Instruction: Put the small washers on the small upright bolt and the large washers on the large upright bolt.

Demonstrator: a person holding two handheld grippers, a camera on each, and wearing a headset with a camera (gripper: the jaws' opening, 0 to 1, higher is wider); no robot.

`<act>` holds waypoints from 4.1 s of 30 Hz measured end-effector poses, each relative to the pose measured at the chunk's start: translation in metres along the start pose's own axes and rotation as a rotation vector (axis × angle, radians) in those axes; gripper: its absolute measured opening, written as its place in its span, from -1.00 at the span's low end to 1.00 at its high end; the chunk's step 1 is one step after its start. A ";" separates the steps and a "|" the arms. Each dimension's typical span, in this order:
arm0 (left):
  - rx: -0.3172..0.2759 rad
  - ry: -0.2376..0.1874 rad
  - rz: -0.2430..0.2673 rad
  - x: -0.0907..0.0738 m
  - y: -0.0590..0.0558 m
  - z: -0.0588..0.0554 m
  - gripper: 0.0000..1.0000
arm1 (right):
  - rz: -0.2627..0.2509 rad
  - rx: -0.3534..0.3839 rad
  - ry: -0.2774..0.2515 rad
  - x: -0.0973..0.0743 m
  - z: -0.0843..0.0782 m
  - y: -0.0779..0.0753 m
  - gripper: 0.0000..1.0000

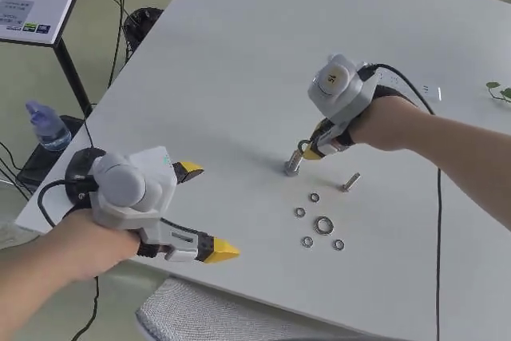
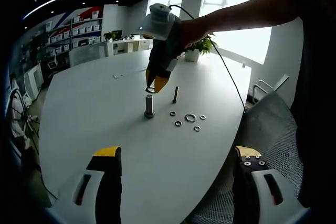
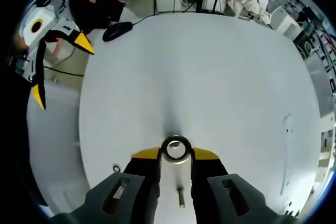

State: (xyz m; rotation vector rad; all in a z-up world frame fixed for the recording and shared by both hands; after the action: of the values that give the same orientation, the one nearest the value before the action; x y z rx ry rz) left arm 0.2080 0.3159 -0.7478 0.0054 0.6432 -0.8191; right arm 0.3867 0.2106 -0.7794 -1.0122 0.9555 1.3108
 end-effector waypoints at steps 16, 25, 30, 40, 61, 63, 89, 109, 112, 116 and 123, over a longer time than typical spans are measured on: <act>-0.015 0.005 -0.002 -0.003 0.003 -0.007 0.73 | 0.017 -0.059 0.060 0.009 0.006 0.008 -0.59; -0.026 0.010 -0.001 -0.004 0.004 -0.012 0.71 | 0.025 -0.072 0.084 0.014 0.006 0.007 -0.59; -0.030 0.007 -0.002 -0.005 0.005 -0.012 0.71 | 0.027 -0.081 0.092 0.018 0.007 0.006 -0.59; -0.036 0.004 -0.003 -0.006 0.006 -0.010 0.70 | 0.028 -0.095 0.112 0.029 0.002 0.006 -0.59; -0.029 0.009 -0.018 -0.004 0.009 -0.012 0.73 | 0.030 -0.080 0.117 0.051 -0.004 0.015 -0.58; -0.030 0.009 -0.023 -0.003 0.009 -0.012 0.72 | 0.033 -0.078 0.121 0.052 -0.005 0.017 -0.58; -0.027 0.019 -0.034 0.000 0.010 -0.012 0.68 | 0.045 -0.034 0.128 0.053 -0.008 0.019 -0.52; -0.021 0.020 -0.034 0.000 0.013 -0.009 0.67 | 0.044 -0.059 0.083 0.059 -0.006 0.009 -0.11; -0.018 0.022 -0.034 0.000 0.013 -0.010 0.67 | 0.047 -0.062 0.083 0.060 -0.008 0.004 -0.08; -0.017 0.018 -0.032 0.000 0.014 -0.009 0.67 | 0.042 -0.069 0.067 0.059 -0.007 -0.001 -0.01; -0.025 0.012 -0.033 0.002 0.010 -0.006 0.68 | 0.043 -0.056 0.031 0.047 -0.001 0.001 0.00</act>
State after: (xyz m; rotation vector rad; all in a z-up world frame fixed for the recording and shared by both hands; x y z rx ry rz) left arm 0.2125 0.3236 -0.7563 -0.0235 0.6665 -0.8432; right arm 0.3878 0.2232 -0.8242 -1.0626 0.9731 1.3679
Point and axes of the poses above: the centre of the closed fingertips' face, and the gripper's own axes: x roughly forward along the fingers, y roughly to its left, z roughly out of its top, the point moved 2 cm from there along -x, roughly backward along the fingers, and after that the axes turned 6 degrees about -x, right-handed, at the moved point
